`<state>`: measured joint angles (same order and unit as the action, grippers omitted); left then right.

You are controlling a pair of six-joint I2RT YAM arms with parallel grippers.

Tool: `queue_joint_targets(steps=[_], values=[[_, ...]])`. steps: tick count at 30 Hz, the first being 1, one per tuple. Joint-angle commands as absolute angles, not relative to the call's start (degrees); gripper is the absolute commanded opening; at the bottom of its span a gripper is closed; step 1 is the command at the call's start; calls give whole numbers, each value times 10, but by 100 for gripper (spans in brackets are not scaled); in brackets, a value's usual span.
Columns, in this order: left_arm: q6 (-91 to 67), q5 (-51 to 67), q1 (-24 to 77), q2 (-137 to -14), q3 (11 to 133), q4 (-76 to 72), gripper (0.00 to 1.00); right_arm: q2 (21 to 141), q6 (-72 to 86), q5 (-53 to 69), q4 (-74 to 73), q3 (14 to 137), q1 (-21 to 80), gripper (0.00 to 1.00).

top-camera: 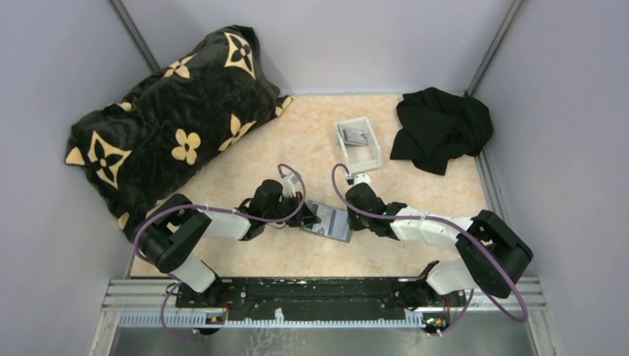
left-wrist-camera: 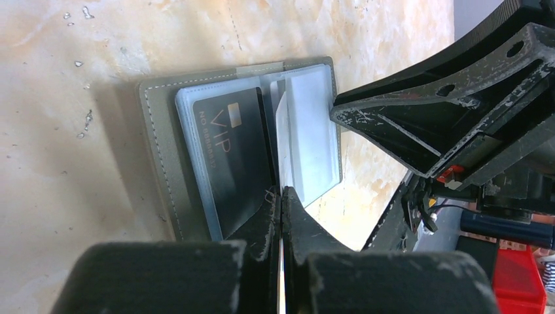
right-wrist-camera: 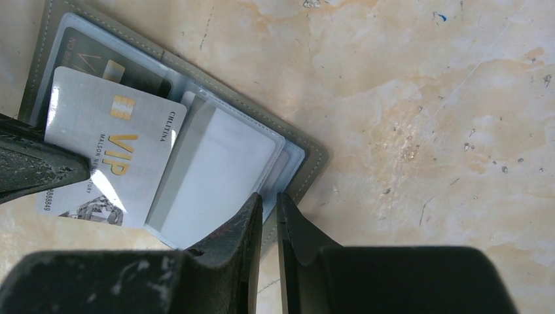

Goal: Put the credit cards into the card holder
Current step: Insert the credit card into the card holder.

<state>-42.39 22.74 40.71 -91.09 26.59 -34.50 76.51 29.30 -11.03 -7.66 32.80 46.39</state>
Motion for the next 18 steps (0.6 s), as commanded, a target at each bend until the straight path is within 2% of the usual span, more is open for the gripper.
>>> queue_joint_targets(steps=[1, 18], values=[[-419, 216, 403, -917, 286, -322, 0, 769, 290, -108, -53, 350, 468, 15], [-407, 202, 399, -929, 332, -218, 0, 771, 291, -107, -51, 345, 469, 15]])
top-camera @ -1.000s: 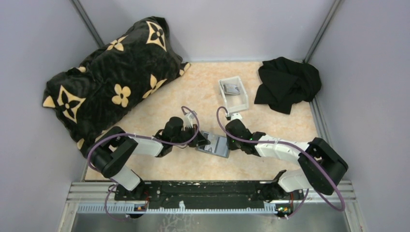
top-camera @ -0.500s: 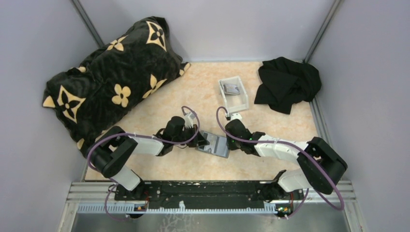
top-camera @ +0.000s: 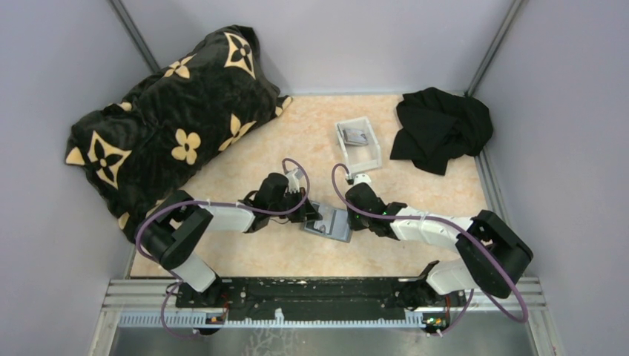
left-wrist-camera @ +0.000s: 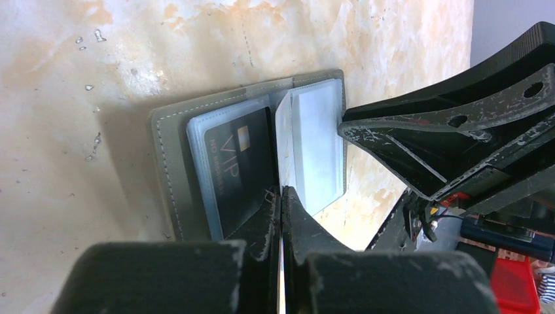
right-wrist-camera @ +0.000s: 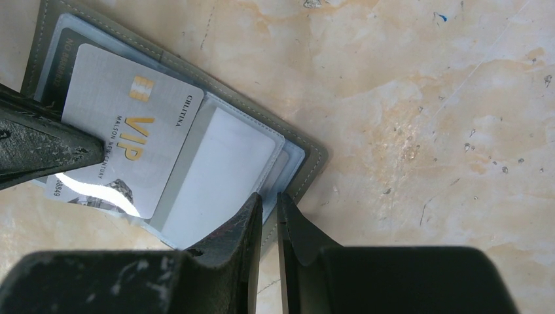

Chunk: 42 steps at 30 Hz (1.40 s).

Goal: Put the credit cards into the card holder
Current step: Insert the credit card into the card holder.

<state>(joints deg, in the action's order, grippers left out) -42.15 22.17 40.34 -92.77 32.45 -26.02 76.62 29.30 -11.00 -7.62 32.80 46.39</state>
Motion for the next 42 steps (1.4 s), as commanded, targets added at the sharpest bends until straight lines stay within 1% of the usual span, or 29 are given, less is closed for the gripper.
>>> queue_joint_targets(steps=[1, 17, 30, 42], values=[[-407, 199, 398, -928, 332, -216, 0, 772, 290, -108, -51, 345, 468, 15], [-396, 193, 389, -939, 333, -209, 0, 775, 290, -106, -48, 342, 468, 15], [-365, 180, 386, -952, 365, -162, 0, 780, 291, -104, -43, 340, 468, 16], [-370, 193, 386, -967, 352, -182, 0, 783, 292, -102, -39, 339, 468, 16]])
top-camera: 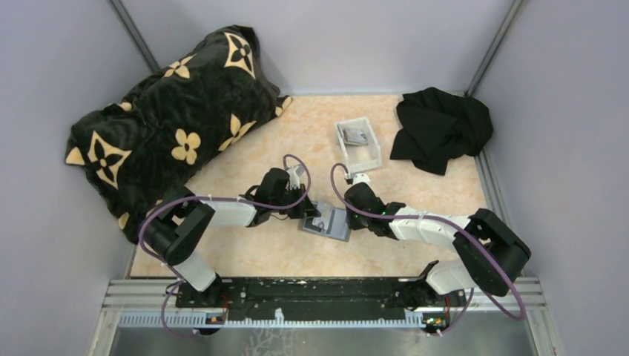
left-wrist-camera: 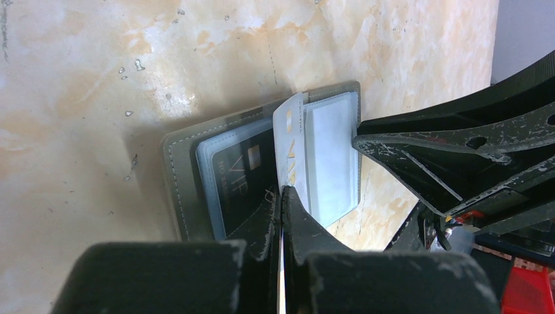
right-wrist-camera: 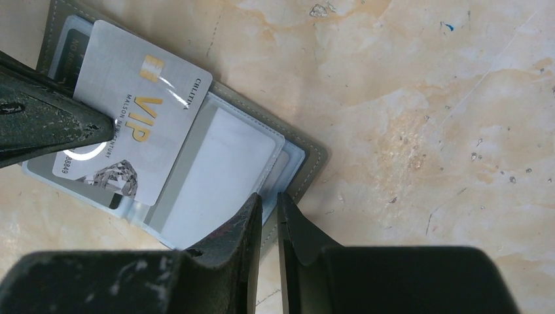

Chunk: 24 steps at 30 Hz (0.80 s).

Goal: Put the credit cards into the card holder
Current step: Insert the credit card into the card holder.

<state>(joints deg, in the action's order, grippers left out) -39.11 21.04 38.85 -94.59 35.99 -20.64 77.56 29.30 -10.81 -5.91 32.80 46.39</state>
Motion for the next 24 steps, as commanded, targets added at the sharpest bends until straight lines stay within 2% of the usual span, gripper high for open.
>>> queue_joint_targets(steps=[1, 24], values=[[-374, 195, 386, -968, 348, -188, 0, 784, 292, -102, -39, 339, 468, 16], [-418, 209, 409, -950, 291, -231, 0, 792, 293, -103, -33, 342, 468, 16]])
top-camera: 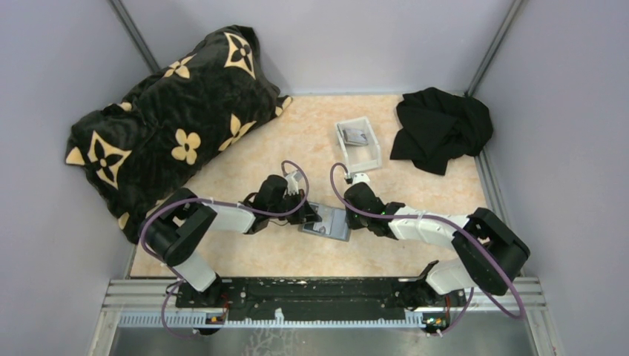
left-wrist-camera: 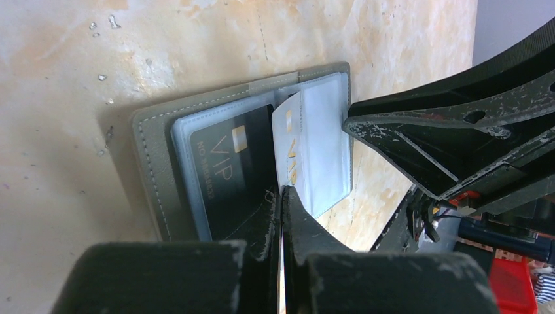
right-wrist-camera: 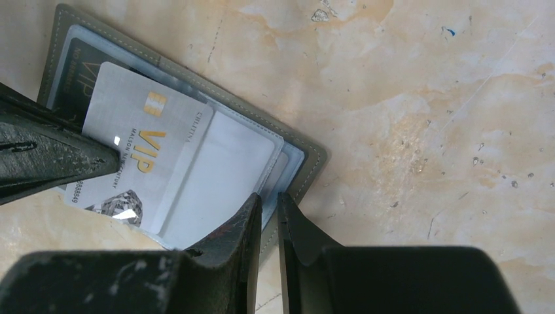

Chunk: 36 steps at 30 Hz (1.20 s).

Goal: Put the credit cards into the card holder
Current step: Insert the credit card into the card holder.

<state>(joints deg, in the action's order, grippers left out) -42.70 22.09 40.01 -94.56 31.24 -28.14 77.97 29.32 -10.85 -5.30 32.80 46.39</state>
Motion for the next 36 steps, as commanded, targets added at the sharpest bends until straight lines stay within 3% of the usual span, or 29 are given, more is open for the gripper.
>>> queue_joint_targets(steps=[1, 14, 16, 18, 22, 36], values=[[-419, 208, 410, -949, 290, -231, 0, 792, 293, -104, -33, 342, 468, 16], [-430, 215, 427, -971, 305, -238, 0, 795, 292, -100, -33, 342, 468, 16], [-433, 215, 429, -968, 303, -238, 8, 794, 293, -99, -33, 342, 468, 16], [-435, 214, 430, -963, 299, -237, 27, 794, 292, -99, -33, 341, 468, 16], [-439, 207, 432, -949, 290, -231, 37, 792, 292, -98, -35, 341, 468, 16], [-412, 149, 432, -893, 305, -146, 51, 790, 290, -99, -36, 345, 468, 16]])
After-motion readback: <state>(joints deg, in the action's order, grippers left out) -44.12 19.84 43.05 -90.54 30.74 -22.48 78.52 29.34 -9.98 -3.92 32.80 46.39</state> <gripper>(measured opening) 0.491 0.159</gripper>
